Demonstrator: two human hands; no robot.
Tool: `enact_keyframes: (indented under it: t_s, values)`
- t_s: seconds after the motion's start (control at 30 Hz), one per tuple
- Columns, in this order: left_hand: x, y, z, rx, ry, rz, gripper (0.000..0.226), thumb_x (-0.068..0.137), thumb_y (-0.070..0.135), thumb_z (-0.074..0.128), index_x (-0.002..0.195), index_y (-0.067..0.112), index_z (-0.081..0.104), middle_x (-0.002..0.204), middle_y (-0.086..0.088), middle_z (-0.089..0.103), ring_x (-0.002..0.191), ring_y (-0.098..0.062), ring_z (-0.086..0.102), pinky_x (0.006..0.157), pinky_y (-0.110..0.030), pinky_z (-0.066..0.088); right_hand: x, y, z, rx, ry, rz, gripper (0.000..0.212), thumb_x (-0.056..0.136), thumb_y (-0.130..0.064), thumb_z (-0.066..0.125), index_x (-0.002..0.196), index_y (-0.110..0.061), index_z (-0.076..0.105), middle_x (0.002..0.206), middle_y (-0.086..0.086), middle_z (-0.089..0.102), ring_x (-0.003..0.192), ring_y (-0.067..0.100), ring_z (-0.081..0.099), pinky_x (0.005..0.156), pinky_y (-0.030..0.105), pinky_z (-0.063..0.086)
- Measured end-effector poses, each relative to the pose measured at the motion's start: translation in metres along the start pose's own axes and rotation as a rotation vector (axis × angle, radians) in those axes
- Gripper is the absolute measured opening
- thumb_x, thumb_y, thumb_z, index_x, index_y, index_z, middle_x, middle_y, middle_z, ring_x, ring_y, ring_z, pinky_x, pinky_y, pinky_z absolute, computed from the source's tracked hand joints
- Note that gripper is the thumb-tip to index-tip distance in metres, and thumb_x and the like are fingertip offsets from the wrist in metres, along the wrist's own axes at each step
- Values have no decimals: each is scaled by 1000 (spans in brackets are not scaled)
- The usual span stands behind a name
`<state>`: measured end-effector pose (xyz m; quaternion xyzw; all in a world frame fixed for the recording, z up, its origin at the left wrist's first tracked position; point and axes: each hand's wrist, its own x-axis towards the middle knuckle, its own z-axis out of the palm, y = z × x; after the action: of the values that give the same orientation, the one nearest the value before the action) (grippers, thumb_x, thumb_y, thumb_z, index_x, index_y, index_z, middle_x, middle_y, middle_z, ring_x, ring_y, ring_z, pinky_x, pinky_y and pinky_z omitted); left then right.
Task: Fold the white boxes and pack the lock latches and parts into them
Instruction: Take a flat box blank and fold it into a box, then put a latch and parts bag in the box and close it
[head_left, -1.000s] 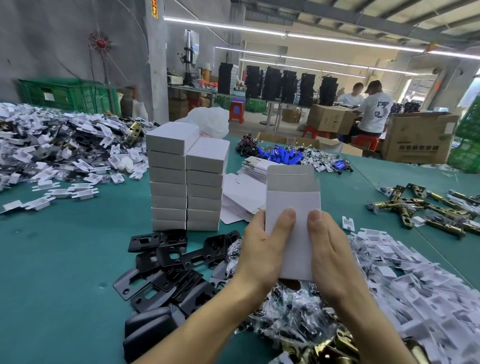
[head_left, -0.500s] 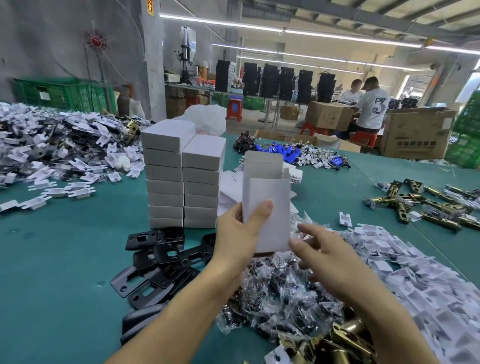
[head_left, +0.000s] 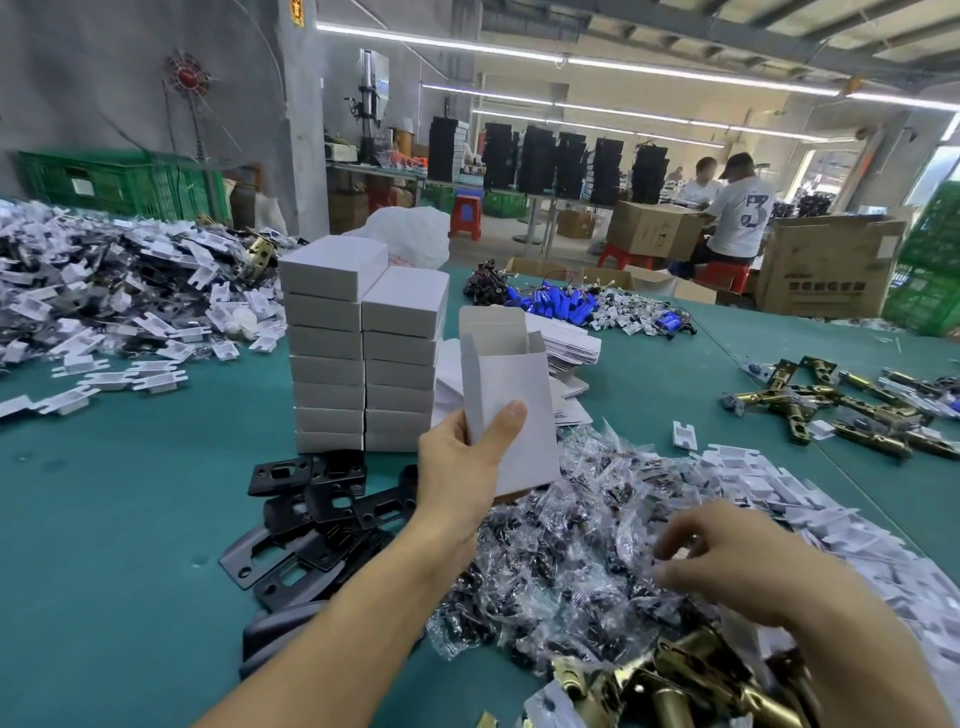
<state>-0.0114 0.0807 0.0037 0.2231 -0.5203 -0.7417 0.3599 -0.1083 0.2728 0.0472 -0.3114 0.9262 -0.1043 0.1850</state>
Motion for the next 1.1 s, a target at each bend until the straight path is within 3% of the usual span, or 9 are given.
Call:
enact_keyframes:
  t_s: [0.1,0.27,0.33,0.43,0.57,0.7,0.8,0.97,1.1]
  values:
    - [-1,1,2,-4,-8,6,16,83,33,78,93,23,70,92,-1,77,88,-22,73,64,-36,63,-4,-3,6,21,-55,54,28,74,-36,84,94,-31,65,94,-11,64,84,3,61,70,22,47]
    - [-5,0,4,5,-27,6,16,83,33,78,91,24,68,87,3,75,87,-22,71,64,-39,63,-6,3,5,-32,-28,120,37,71,-16,84,94,-29,58,89,-5,63,70,6,62,48,15,41]
    - [-6,1,5,-4,-28,5,17,84,32,77,93,23,67,92,-1,73,86,-23,70,54,-31,59,-8,4,4,-57,-43,111,39,69,-14,83,94,-29,57,93,-2,62,72,10,64,51,18,44]
    - [-7,1,5,-3,-38,9,17,85,32,77,94,22,66,94,-1,73,86,-19,69,55,-27,58,-10,4,6,-138,-54,72,41,69,-14,82,94,-30,53,96,-1,60,79,12,63,58,23,44]
    - [-7,0,6,30,-49,10,17,84,33,77,93,22,67,88,6,73,76,-7,69,74,-37,63,-14,4,6,-179,-73,16,36,72,-4,77,88,-29,54,82,-7,67,73,4,63,60,20,48]
    - [-7,0,6,15,-56,0,17,85,32,77,94,22,67,87,6,73,81,-14,69,80,-48,61,-19,2,7,-251,-84,-36,33,76,-6,70,92,-33,58,84,-10,64,76,-2,57,62,16,46]
    - [-7,0,6,17,-56,9,19,83,34,78,93,22,68,86,7,73,82,-15,69,80,-49,61,-23,2,9,-250,-63,-46,38,80,-2,65,94,-37,60,89,-8,65,84,3,61,77,24,56]
    - [-6,-2,5,10,-61,3,20,84,35,78,95,23,67,89,6,73,86,-16,69,74,-42,63,-26,8,14,-248,13,-86,38,81,-5,65,96,-39,57,91,-15,58,84,-4,53,68,13,46]
    - [-6,-2,4,-5,-63,-9,21,84,35,78,97,22,68,92,3,72,86,-18,69,64,-36,63,-30,17,16,-255,86,-61,45,82,-1,60,87,-44,50,102,-18,49,95,-1,49,83,21,49]
